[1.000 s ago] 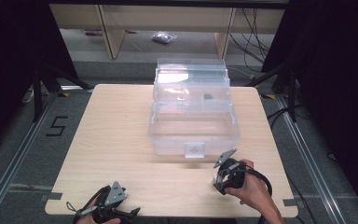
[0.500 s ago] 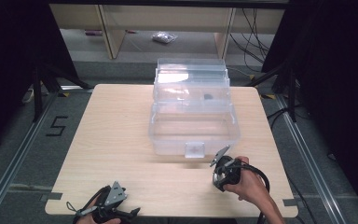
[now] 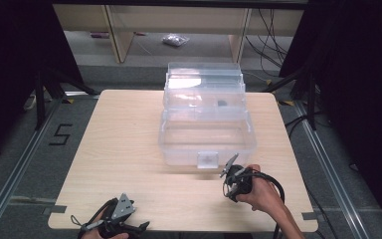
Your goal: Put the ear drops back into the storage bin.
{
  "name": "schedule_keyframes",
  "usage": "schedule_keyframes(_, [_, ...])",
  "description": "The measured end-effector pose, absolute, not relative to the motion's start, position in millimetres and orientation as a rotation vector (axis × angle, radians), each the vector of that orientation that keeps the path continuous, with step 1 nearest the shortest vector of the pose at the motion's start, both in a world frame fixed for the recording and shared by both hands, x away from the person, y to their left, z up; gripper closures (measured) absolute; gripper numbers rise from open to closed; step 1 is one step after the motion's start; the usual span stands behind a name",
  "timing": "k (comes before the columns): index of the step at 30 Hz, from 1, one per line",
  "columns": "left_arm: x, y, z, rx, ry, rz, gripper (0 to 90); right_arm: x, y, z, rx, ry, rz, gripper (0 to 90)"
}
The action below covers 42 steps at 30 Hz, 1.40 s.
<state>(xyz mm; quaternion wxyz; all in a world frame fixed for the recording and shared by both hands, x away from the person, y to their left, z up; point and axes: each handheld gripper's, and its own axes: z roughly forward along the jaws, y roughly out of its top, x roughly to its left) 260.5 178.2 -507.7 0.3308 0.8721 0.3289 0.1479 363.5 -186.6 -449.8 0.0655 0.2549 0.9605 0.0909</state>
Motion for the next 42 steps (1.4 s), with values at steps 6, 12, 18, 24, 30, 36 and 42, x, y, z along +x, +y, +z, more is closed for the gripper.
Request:
schedule_keyframes(6, [260.2,178.4,-507.4,2.279,0.853,0.374,15.1,365.2,-184.5,-451.7,0.748,2.921,0.247,55.5])
schedule_keyframes(12, [260.3,178.5,-507.4,2.282,0.851,0.375,15.2,366.4,-181.5,-451.7,0.771,2.936,0.2,59.2])
schedule_keyframes(18, [260.3,178.6,-507.3,2.281,0.851,0.374,15.2,368.4,-181.1,-452.5,0.741,2.932,0.174,60.0])
schedule_keyframes(24, [260.3,178.5,-507.4,2.279,0.852,0.373,15.2,367.2,-178.3,-449.9,0.76,2.93,0.163,60.1])
schedule_keyframes(30, [260.4,178.6,-507.3,2.281,0.853,0.372,15.2,369.2,-181.2,-440.4,0.749,2.931,0.185,60.1])
schedule_keyframes(36, [260.2,178.2,-507.7,2.273,0.857,0.371,15.2,373.1,-186.2,-429.9,0.731,2.925,0.197,60.1])
schedule_keyframes(42, [260.3,178.3,-507.7,2.274,0.857,0.37,15.2,373.7,-188.4,-420.6,0.76,2.927,0.203,60.2])
